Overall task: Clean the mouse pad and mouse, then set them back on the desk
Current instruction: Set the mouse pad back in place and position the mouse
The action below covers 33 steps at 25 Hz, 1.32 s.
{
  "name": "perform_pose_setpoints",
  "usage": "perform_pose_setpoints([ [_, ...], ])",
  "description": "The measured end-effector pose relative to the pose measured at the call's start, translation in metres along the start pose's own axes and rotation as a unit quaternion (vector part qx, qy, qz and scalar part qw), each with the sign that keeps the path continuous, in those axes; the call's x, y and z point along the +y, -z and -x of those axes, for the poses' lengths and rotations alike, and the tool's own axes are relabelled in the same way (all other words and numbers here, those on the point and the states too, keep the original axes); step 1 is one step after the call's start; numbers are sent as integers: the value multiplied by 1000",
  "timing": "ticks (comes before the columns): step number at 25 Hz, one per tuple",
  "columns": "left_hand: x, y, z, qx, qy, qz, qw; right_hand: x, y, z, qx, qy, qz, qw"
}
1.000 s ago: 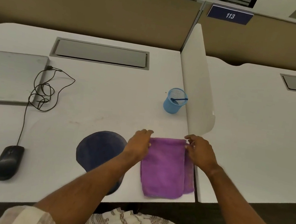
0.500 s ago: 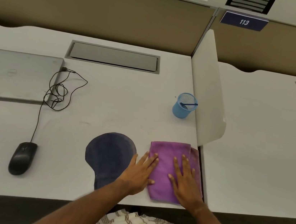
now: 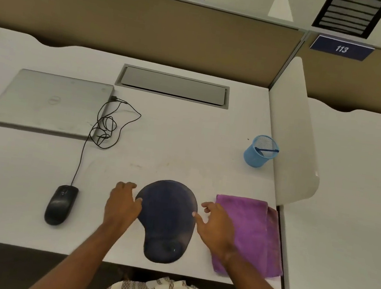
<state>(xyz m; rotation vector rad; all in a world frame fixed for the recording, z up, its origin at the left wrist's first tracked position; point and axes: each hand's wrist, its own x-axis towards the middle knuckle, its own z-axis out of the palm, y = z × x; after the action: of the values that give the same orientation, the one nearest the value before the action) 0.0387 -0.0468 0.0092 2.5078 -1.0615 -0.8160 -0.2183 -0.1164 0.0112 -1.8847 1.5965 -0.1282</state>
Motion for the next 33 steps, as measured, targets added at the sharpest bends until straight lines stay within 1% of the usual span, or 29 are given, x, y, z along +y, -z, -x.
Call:
perform_pose_setpoints([
  [2, -14, 3, -8, -47, 55, 0, 997, -18, -12, -10, -25, -39, -6, 999],
  [4, -17, 1, -8, -68, 69, 24, 995, -28, -19, -17, -28, -51, 26, 998],
  [6, -16, 2, -9, -66, 71, 56, 994, -31, -25, -23, -18, -65, 37, 997],
  [10, -12, 7, -10, -89, 95, 120, 984, -34, -34, -27, 4, -93, -11, 996],
  [14, -10, 12, -15, -110, 122, 153, 974, -40, -38, -27, 20, -118, -69, 990],
  [19, -17, 11, -20, -99, 156, 220, 958, -41, -41, -32, 32, -172, -153, 973],
  [22, -18, 9, -18, -88, 139, 227, 960, -41, -36, -31, 35, -144, -140, 979],
  [25, -18, 8, -15, -93, 97, 197, 971, -38, -32, -26, 8, -103, -113, 988],
  [27, -19, 6, -13, -101, 76, 181, 975, -30, -32, -27, 6, -93, -119, 989],
  [30, -14, 8, -20, -90, 69, 184, 976, -25, -27, -35, 20, -88, -126, 988],
  [33, 1, 20, -38, -75, 58, 204, 974, -35, -13, -54, 30, -98, -182, 978],
])
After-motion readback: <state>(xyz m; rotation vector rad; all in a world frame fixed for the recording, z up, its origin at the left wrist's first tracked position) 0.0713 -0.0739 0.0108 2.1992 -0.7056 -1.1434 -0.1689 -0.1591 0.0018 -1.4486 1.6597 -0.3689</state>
